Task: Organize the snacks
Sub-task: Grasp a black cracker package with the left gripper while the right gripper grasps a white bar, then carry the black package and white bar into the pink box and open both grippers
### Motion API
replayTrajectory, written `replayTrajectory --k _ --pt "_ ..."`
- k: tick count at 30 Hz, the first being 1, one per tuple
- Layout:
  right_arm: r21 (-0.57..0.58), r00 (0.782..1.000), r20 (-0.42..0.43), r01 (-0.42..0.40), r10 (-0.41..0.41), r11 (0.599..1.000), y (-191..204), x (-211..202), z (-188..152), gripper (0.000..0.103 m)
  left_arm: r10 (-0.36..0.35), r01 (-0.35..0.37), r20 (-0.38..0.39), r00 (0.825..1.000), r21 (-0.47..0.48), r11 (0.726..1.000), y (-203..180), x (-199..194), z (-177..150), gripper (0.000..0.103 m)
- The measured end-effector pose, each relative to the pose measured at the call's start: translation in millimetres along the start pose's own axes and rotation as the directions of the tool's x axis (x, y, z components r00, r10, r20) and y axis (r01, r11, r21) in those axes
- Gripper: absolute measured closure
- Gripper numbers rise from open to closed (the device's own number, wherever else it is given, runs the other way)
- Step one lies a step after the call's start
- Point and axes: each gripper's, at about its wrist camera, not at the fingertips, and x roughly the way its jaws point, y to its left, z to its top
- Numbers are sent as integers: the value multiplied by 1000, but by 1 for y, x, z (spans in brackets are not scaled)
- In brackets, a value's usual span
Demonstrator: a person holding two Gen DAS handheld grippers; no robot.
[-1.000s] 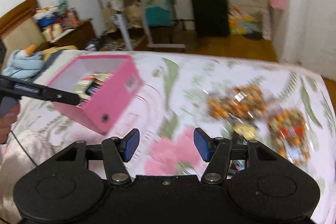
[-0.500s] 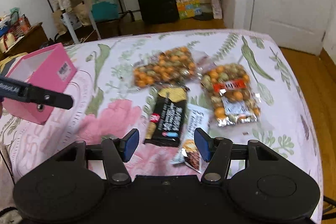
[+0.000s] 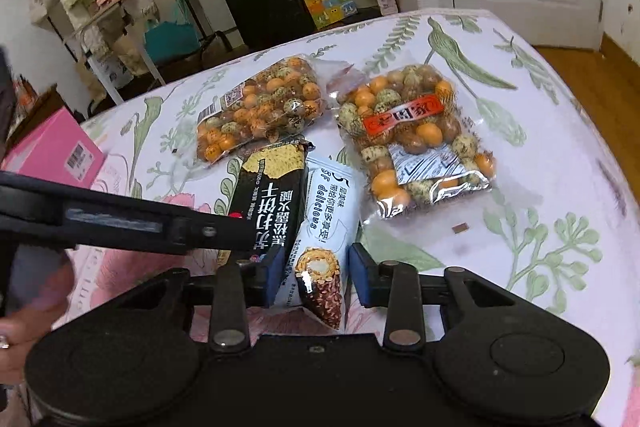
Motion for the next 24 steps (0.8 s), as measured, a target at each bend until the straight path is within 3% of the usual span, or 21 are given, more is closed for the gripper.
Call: replayTrajectory --k 6,10,14,18,24 --pt "-61 998 -40 46 -49 997 2 -11 -1 70 22 -23 28 999 7 1000 -14 9 6 36" --pt "-121 996 -44 69 -74 990 8 -13 -2 70 86 -89 46 995 49 995 -29 18 7 34" --pt "-132 997 -52 52 -60 990 6 -4 -4 66 170 -173 47 984 82 981 -40 21 7 43" --pt "-161 997 3 77 -77 984 6 7 -7 67 164 -166 40 986 76 983 -38 19 8 52" --pt "-113 996 -2 92 -93 989 10 1 -5 71 111 -111 18 994 46 993 -26 4 3 53"
